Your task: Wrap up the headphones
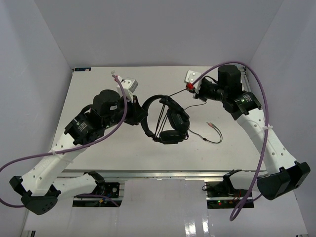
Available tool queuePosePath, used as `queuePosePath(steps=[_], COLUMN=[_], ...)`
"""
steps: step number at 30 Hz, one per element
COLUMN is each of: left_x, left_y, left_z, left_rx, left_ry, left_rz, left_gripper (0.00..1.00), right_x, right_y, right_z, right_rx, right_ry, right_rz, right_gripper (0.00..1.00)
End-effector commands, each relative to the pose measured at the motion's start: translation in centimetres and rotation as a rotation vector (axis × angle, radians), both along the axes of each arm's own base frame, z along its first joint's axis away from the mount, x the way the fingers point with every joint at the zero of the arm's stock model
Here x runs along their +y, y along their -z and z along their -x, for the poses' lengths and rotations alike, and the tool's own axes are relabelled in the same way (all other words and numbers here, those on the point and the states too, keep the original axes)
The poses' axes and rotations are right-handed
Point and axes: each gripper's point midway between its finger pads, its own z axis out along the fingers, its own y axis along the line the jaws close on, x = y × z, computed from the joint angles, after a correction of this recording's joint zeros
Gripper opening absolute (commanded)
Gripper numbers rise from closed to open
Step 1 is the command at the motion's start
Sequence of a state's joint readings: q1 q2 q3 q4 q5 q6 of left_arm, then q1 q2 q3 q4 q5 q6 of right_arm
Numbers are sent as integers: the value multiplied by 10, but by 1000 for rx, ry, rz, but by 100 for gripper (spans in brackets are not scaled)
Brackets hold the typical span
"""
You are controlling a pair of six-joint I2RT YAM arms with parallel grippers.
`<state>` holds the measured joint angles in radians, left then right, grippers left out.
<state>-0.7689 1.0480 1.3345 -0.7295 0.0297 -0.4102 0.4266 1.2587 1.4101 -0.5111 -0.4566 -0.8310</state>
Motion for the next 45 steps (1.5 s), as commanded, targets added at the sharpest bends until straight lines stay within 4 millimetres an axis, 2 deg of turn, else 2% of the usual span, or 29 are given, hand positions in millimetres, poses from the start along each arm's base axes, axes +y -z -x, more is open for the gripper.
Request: queuePosePath(steps=[1,5,9,12,13,15,22,29,37,39,42,45], left_x=[2,-7,-17,-25,-26,-28,-23,-30,-26,-21,-7,16], left_y=[-22,-31,-55,-72,-84,-94,-129,-150,-189,-200,-215,-234], left_z=[4,1,-3,-6,-5,-6,-13,-22,-33,-36,-40,-41], left_rx=[-15,-8,-24,-25,-35,-35,-61,-49,-83,-97,-134,-191], left_ry=[-3,15,28,32,36,31,-34,-72,-147,-181,-253,-345], left_rz=[29,51,103,146,170,194,275,343,462,502,560,633], left_gripper=[0,0,0,0,0,0,0,0,0,0,0,0], right_x=[0,8,22,31,33,39,55,78,110,117,121,122], right_y=[-29,-12,12,20,24,23,55,76,91,97,108,117], right_z=[-5,2,16,22,22,21,20,31,75,91,113,134], right_rx=[50,128,298,370,383,405,623,679,740,756,784,805], right_ry=[-40,-96,-149,-188,-199,-221,-253,-334,-493,-535,-579,-620], right_rz=[-190,-224,-327,-396,-417,-463,-598,-614,-596,-577,-547,-515], right_gripper=[8,8,8,8,8,8,10,15,17,17,16,16])
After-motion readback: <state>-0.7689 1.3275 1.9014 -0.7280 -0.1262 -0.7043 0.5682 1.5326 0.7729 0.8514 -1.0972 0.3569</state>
